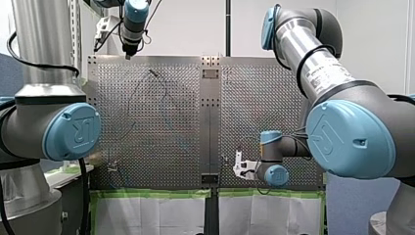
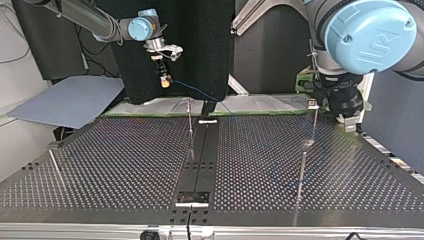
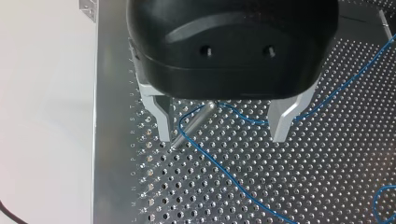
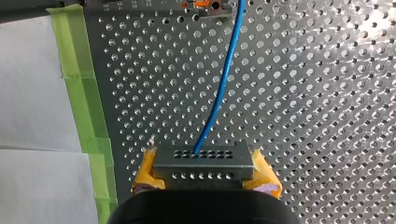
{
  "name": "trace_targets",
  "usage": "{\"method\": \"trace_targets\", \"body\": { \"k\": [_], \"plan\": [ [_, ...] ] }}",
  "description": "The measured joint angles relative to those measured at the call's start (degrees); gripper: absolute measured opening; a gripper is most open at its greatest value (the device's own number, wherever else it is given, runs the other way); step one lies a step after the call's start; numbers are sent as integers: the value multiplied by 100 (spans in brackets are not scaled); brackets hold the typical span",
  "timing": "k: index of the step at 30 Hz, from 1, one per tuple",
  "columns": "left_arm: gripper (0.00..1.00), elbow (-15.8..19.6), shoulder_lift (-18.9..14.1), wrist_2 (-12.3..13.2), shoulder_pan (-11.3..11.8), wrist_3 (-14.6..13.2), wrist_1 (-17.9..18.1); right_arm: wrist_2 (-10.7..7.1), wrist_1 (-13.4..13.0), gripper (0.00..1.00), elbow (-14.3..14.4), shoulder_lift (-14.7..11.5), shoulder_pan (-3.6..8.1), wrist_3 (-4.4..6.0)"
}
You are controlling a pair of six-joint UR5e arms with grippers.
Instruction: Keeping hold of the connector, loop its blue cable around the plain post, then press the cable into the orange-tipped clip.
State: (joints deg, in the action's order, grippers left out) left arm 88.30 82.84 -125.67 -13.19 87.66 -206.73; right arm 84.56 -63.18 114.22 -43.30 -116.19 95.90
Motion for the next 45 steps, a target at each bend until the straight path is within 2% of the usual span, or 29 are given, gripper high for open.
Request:
{"method": "trace_targets", "body": {
  "k": [14, 34, 40, 45],
  "plan": [
    [100, -15, -2, 11, -17, -217, 0, 0, 5, 0, 0, 0, 2, 0],
    [100, -17, -4, 13, -43, -244, 0, 0, 13, 0, 0, 0, 2, 20],
    [100, -17, -1, 102, -78, -473, 68, 0, 22, 0, -2, 0, 0, 26],
    [100, -40, 79, 342, -96, -772, 295, 0, 38, 0, -4, 0, -14, 16]
  ]
}}
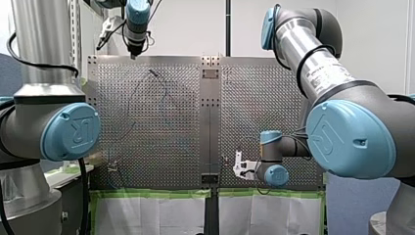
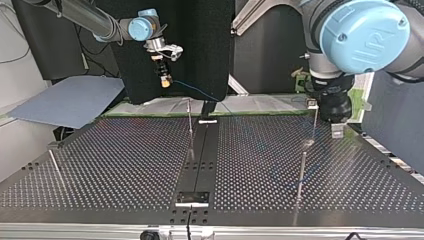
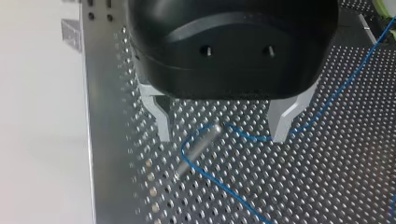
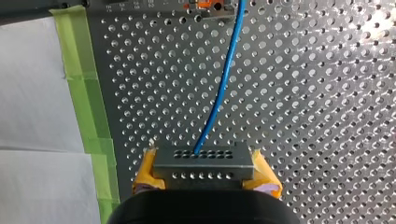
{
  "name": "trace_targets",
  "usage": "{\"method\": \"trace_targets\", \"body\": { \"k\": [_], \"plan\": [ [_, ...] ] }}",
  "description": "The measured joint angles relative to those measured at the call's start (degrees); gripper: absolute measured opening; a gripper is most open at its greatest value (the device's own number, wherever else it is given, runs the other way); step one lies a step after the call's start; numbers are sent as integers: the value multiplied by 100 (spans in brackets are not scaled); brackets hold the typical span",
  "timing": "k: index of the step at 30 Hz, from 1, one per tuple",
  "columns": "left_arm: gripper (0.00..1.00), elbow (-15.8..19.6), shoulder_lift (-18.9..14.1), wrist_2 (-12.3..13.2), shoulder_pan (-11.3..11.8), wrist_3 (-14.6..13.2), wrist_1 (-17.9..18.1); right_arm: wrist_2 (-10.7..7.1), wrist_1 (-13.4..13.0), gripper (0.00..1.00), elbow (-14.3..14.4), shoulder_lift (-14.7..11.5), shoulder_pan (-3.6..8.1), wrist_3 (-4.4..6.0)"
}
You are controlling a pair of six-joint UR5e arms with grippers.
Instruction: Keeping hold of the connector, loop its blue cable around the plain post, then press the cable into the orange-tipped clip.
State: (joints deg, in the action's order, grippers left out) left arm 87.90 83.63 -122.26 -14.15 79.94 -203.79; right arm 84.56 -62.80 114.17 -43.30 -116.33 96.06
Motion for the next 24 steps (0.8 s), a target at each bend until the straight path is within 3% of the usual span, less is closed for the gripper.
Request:
{"method": "trace_targets", "body": {
  "k": [14, 24],
  "plan": [
    [100, -209, 366, 400, -323, -257, 423, 1, 33, 0, -5, 0, -41, -16],
    [100, -589, 917, -22, -858, -560, 668, -36, 30, 0, -12, 0, -47, -24]
  ]
}}
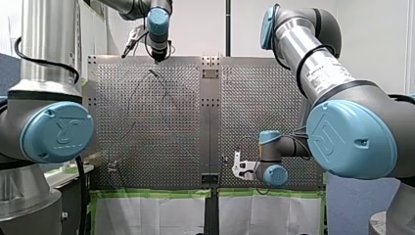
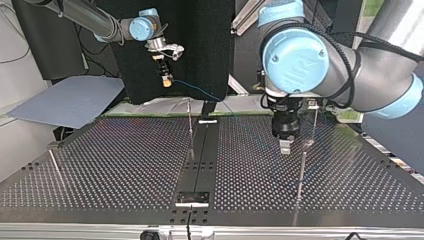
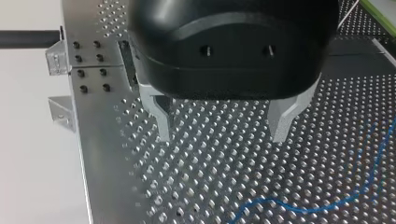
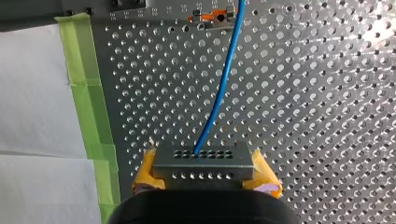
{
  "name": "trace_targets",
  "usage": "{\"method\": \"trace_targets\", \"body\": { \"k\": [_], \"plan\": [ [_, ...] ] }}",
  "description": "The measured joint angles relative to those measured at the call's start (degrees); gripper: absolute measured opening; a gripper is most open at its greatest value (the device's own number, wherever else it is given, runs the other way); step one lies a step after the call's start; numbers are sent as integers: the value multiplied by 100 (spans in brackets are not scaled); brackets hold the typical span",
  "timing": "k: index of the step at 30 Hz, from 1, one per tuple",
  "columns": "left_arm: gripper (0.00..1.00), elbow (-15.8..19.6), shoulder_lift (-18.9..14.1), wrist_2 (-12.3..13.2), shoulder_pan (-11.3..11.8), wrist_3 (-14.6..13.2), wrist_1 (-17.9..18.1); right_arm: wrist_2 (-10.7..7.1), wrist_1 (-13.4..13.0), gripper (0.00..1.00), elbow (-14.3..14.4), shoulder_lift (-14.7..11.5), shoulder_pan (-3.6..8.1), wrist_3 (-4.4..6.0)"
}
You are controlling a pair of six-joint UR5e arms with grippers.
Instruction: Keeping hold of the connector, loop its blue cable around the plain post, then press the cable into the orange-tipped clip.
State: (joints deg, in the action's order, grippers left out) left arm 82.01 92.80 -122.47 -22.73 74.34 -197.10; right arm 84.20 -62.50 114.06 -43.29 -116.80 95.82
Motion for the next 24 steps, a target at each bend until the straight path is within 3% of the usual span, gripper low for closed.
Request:
{"method": "trace_targets", "body": {
  "k": [9, 17, 24],
  "plan": [
    [100, -329, 487, -485, -409, -270, 190, -24, 3, 0, -25, 0, -22, 0],
    [100, -369, 943, -896, -401, -578, 635, -25, 8, 0, -35, 0, -46, -1],
    [100, -386, 1331, -959, -380, -667, 989, -25, 2, 0, -36, 0, -61, 0]
  ]
}}
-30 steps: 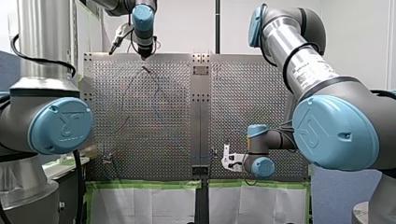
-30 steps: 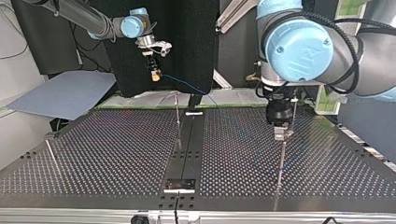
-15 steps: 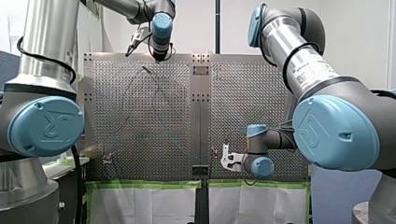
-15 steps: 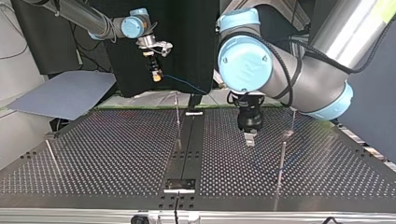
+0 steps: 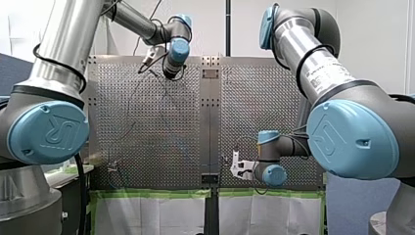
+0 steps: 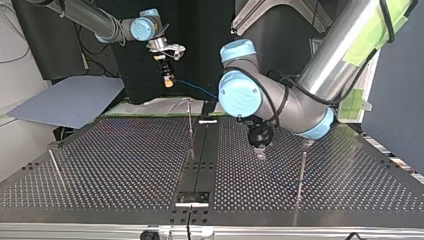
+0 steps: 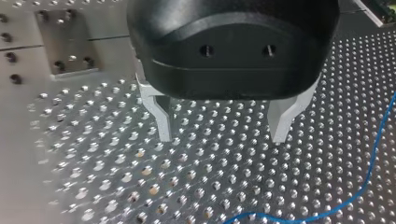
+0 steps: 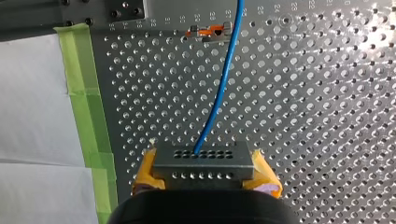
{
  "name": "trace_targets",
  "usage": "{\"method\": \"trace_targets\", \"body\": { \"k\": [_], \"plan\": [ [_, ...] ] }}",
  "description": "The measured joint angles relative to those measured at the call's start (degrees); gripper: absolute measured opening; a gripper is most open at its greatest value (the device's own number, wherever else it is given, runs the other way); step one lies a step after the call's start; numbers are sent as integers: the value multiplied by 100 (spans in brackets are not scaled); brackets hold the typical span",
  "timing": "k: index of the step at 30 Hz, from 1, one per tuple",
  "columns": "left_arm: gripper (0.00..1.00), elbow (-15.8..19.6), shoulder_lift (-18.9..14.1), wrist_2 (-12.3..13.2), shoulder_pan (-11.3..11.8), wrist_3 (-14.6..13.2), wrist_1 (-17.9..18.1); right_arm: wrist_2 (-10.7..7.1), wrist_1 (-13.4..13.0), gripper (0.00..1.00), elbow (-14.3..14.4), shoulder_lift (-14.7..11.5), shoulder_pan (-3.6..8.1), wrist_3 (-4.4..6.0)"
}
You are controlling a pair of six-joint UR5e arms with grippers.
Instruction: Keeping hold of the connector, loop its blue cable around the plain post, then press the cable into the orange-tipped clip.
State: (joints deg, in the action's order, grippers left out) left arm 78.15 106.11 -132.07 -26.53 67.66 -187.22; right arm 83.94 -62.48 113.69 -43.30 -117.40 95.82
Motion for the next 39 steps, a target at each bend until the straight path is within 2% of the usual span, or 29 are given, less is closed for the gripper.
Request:
{"method": "trace_targets", "body": {
  "k": [5, 19, 29, 33, 39],
  "plan": [
    [100, -12, 160, 25, 17, -11, 206, 0, -2, 0, -1, 0, -17, -4],
    [100, -132, 212, 16, 173, -150, 452, 0, -2, 0, -9, 0, -42, -8],
    [100, -683, 702, -244, 226, -97, 250, 0, 6, 0, -10, 0, -65, -13],
    [100, -860, 765, -244, 283, -117, 270, 1, 6, 0, -20, 0, -74, -16],
    [100, -909, 802, -161, 306, -141, 328, 0, 12, 0, -32, 0, -95, -17]
  ]
}}
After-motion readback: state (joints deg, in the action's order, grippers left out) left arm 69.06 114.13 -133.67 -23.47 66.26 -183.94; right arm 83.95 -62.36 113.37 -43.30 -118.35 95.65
